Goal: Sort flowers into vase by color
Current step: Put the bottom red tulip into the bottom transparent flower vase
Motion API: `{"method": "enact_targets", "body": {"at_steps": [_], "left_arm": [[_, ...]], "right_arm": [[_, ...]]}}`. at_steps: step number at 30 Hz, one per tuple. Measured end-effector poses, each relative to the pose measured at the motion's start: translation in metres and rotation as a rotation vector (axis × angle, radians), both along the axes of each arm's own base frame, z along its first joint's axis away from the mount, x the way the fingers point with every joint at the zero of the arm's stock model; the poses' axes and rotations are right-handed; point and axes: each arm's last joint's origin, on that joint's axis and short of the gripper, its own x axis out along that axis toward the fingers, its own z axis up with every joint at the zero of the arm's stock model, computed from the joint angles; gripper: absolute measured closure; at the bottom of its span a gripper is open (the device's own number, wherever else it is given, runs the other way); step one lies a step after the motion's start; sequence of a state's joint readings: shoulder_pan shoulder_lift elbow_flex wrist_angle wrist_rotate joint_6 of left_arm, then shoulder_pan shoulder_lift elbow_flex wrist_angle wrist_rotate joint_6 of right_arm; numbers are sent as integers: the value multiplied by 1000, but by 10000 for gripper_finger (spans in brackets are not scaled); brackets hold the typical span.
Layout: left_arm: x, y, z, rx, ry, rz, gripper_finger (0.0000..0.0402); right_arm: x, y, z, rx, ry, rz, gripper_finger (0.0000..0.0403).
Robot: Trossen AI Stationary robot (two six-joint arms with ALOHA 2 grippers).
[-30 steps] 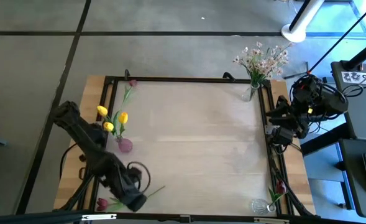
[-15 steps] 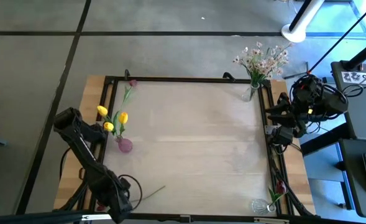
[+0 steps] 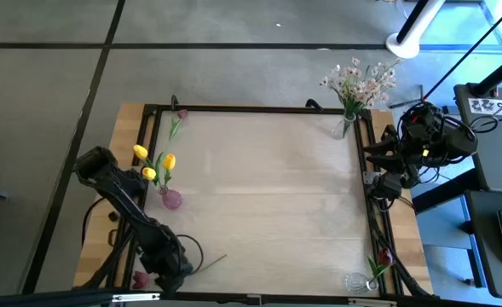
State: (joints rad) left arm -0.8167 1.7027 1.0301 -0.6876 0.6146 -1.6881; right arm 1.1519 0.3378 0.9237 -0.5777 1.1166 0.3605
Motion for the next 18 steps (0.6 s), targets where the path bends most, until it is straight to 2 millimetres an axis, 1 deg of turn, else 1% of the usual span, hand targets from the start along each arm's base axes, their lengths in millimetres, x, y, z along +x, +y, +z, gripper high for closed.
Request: {"method": "enact_targets", "body": {"at_steps": [4, 10, 13, 16, 18], "left_arm": [[5, 4, -8, 12, -17, -17, 189], [15, -8, -34, 2, -46, -88, 189], [15, -8, -50, 42, -17, -97, 189], [17, -10, -54, 47, -28, -102, 193], [17, -9, -56, 64, -24, -106, 206]], "right_arm": [[0, 0, 0, 0, 0, -2, 251], [0, 0, 0, 0, 0, -3, 251], [0, 0, 0, 1, 0, -3, 251], [0, 0, 0, 0, 0, -13, 251], [0, -1, 0, -2, 0, -30, 251]]}}
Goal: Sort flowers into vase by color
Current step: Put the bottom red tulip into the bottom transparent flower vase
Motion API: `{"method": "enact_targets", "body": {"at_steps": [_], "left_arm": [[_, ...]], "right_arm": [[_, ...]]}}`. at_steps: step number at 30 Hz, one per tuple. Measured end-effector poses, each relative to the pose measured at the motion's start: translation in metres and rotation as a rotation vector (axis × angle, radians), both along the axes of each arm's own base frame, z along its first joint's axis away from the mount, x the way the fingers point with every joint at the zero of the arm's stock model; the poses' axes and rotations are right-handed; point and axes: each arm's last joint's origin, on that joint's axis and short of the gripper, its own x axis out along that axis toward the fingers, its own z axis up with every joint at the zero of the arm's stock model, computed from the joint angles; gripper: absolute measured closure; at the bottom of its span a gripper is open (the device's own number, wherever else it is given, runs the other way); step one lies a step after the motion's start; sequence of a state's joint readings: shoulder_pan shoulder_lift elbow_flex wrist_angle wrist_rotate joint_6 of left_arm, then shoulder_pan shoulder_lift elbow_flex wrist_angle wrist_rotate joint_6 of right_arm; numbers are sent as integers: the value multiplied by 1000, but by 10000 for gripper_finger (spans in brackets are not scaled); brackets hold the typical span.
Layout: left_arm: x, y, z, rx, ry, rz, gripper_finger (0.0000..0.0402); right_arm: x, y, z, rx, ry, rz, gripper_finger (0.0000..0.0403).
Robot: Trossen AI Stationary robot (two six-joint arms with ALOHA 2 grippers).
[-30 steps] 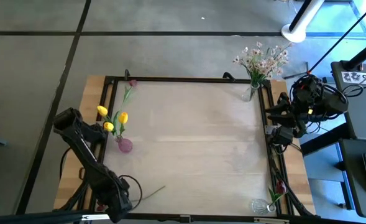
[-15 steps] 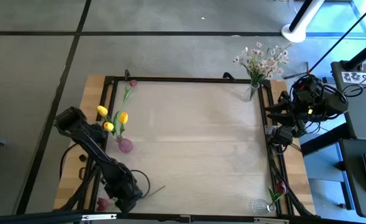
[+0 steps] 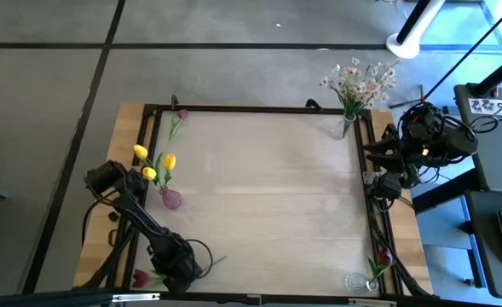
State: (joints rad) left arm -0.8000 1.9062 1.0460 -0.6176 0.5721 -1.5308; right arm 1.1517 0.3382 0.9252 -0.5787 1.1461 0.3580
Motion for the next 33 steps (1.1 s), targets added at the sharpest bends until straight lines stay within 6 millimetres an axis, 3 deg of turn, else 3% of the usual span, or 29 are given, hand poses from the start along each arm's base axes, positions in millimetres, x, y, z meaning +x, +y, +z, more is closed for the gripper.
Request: {"method": "enact_targets", "body": {"at_steps": [5, 12, 16, 23, 28, 33], "left_arm": [[10, 11, 5, 42, -42, 5, 278], [68, 37, 33, 181, -348, 61, 390], [110, 70, 56, 312, -534, 152, 391], [168, 155, 92, 578, -786, 300, 393], [185, 198, 92, 626, -849, 367, 393], [195, 213, 71, 638, -812, 379, 369]], "right_arm": [[-2, -4, 9, -26, -12, -14, 251], [2, 3, 30, -191, -8, -47, 251], [5, 9, 43, -225, 2, -87, 251], [13, 28, 56, -330, 16, -74, 251], [20, 44, 58, -408, 39, -55, 251], [29, 61, 55, -455, 72, 5, 251]]}}
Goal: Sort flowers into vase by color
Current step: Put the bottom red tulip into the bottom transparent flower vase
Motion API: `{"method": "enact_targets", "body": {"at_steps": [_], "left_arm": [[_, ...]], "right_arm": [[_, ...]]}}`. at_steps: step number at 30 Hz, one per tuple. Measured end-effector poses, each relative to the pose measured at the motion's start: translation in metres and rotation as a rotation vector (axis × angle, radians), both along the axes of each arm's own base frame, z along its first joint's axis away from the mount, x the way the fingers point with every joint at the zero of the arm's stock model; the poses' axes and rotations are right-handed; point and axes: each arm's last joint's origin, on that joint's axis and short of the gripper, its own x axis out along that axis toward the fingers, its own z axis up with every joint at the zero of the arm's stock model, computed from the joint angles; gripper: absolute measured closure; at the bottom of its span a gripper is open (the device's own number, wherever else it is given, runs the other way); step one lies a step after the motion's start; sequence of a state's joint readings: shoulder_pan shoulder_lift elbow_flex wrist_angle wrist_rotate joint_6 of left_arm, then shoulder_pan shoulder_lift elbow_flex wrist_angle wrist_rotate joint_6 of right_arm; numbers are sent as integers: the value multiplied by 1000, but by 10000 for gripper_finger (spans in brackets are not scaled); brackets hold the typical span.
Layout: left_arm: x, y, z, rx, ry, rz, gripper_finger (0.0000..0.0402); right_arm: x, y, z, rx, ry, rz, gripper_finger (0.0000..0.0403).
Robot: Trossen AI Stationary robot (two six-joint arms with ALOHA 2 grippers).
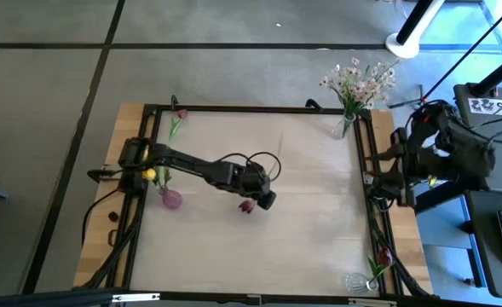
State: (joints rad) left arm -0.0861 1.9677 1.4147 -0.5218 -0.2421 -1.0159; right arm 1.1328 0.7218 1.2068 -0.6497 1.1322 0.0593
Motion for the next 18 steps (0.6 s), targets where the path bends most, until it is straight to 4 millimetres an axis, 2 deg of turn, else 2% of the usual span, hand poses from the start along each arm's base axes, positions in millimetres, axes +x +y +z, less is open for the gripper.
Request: {"method": "enact_targets", "body": {"at_steps": [5, 9, 12, 18], "left_arm": [[4, 6, -16, -72, 28, 62, 327], [-2, 14, -14, -114, 74, 98, 293], [-12, 12, 5, -92, 77, 79, 272], [-36, -6, 58, 19, 1, -23, 239]], "right_arm": [[23, 13, -15, 34, 131, 41, 251], [55, 23, -36, 39, 352, 85, 251], [87, 24, -50, 31, 484, 101, 251], [147, 7, -76, 46, 653, 168, 247]]}}
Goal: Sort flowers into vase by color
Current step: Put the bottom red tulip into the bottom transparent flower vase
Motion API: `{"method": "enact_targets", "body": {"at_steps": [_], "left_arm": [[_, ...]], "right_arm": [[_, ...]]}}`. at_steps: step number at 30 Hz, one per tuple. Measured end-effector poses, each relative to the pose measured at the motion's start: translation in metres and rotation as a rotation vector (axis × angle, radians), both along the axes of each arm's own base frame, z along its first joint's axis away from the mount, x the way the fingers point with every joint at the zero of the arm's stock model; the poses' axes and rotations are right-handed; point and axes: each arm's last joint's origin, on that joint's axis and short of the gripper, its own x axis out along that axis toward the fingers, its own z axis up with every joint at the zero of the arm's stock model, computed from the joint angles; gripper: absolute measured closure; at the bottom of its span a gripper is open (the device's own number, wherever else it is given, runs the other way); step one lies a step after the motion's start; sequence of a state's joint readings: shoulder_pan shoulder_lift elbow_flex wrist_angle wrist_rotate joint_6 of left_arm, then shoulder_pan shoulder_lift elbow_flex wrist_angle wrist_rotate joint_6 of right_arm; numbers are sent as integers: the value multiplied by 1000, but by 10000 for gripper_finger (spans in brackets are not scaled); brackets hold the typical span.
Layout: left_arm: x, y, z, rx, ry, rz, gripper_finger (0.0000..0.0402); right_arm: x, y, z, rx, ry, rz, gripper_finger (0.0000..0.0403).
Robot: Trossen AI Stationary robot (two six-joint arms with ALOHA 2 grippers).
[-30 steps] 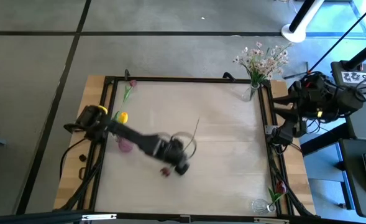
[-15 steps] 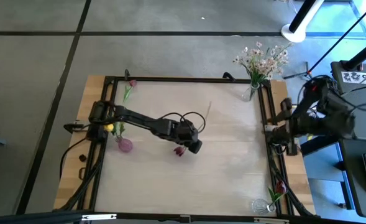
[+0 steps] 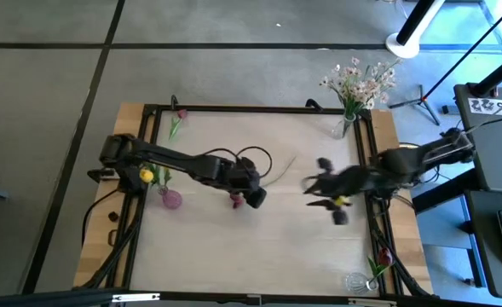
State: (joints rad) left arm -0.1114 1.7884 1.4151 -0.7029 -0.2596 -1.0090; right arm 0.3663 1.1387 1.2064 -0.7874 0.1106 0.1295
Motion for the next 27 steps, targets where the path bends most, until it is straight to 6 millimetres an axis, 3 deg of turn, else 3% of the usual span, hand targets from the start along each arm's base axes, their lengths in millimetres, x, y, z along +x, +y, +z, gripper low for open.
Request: {"method": "enact_targets", "body": {"at_steps": [7, 13, 19, 27], "left_arm": [[-69, -17, 74, 198, -92, -7, 210], [-102, -11, 113, 253, -220, -73, 212], [-112, 3, 142, 289, -420, 2, 213], [-100, 30, 165, 422, -592, -19, 214]], "right_arm": [[64, -29, -44, -52, 134, 38, 164], [122, -36, -90, -166, 85, 144, 118], [153, -37, -141, -178, 159, 167, 116], [183, -49, -183, -201, 122, 87, 136]]}}
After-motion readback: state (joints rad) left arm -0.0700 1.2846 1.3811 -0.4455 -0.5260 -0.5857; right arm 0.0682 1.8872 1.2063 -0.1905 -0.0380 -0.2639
